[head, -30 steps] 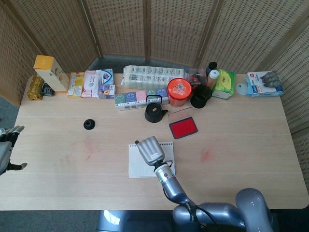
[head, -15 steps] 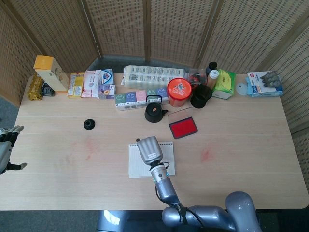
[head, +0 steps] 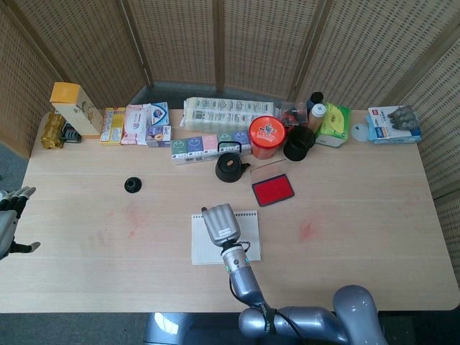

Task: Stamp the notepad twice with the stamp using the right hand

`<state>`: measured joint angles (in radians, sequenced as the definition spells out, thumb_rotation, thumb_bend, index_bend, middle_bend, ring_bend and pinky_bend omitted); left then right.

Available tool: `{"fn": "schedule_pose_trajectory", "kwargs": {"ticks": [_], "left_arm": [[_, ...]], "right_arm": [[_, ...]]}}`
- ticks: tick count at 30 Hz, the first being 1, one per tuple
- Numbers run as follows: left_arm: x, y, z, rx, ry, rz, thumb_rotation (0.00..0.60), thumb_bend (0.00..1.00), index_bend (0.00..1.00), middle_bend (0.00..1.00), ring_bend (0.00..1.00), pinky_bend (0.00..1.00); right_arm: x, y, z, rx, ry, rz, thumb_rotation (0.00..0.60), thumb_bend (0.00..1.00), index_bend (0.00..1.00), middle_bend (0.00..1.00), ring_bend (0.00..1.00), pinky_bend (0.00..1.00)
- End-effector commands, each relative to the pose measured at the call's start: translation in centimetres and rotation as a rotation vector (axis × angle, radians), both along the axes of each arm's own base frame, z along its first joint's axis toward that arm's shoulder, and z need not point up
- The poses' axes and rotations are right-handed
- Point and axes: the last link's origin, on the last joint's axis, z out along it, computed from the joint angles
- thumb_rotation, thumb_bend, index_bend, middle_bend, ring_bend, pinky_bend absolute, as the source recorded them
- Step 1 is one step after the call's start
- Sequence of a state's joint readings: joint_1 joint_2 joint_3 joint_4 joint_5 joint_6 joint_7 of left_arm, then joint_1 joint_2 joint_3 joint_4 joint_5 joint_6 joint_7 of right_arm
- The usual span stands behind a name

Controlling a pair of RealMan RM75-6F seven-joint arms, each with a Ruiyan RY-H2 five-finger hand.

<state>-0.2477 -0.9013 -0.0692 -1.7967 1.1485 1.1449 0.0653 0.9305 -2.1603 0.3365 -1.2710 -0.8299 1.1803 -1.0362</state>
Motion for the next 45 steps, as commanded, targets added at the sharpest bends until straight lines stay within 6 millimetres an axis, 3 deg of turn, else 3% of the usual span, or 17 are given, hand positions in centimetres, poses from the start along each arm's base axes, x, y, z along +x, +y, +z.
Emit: {"fn": "schedule_pose_trajectory", "kwargs": {"ticks": [1, 13, 30, 37, 45], "left_arm": [[0.0, 0.0, 0.0, 0.000, 0.000, 0.001, 0.600, 0.00, 0.00, 0.00, 0.04, 0.11], [0.0, 0.1, -0.3, -0.008, 0.007, 0.006, 0.600, 0.00, 0.00, 0.00, 0.04, 0.11], [-0.1, 0.2, -0.5, -0.011, 0.014, 0.011, 0.600, 0.00, 0.00, 0.00, 0.04, 0.11], [-0.1, 0.2, -0.5, -0.013, 0.013, 0.011, 0.600, 0.00, 0.00, 0.00, 0.04, 0.11], [0.0, 0.1, -0.5, -0.019, 0.011, 0.008, 0.600, 0.00, 0.00, 0.00, 0.04, 0.11]], "right_arm": [[-0.2, -0.2, -0.1, 0.004, -0.003, -0.002, 0.600, 0.52, 0.57, 0.96, 1.00, 1.00], [-1.3, 0.4, -1.3, 0.050, -0.004, 0.006, 0.600, 0.52, 0.59, 0.97, 1.00, 1.00], [-2.6, -0.3, -2.0, 0.062, 0.011, -0.006, 0.600, 0.52, 0.59, 0.97, 1.00, 1.00], [-1.6, -0.2, -0.7, 0.048, -0.021, 0.008, 0.600, 0.52, 0.59, 0.97, 1.00, 1.00], [1.6, 0.1, 3.6, -0.022, -0.051, 0.078, 0.600, 0.53, 0.59, 0.97, 1.00, 1.00]]}}
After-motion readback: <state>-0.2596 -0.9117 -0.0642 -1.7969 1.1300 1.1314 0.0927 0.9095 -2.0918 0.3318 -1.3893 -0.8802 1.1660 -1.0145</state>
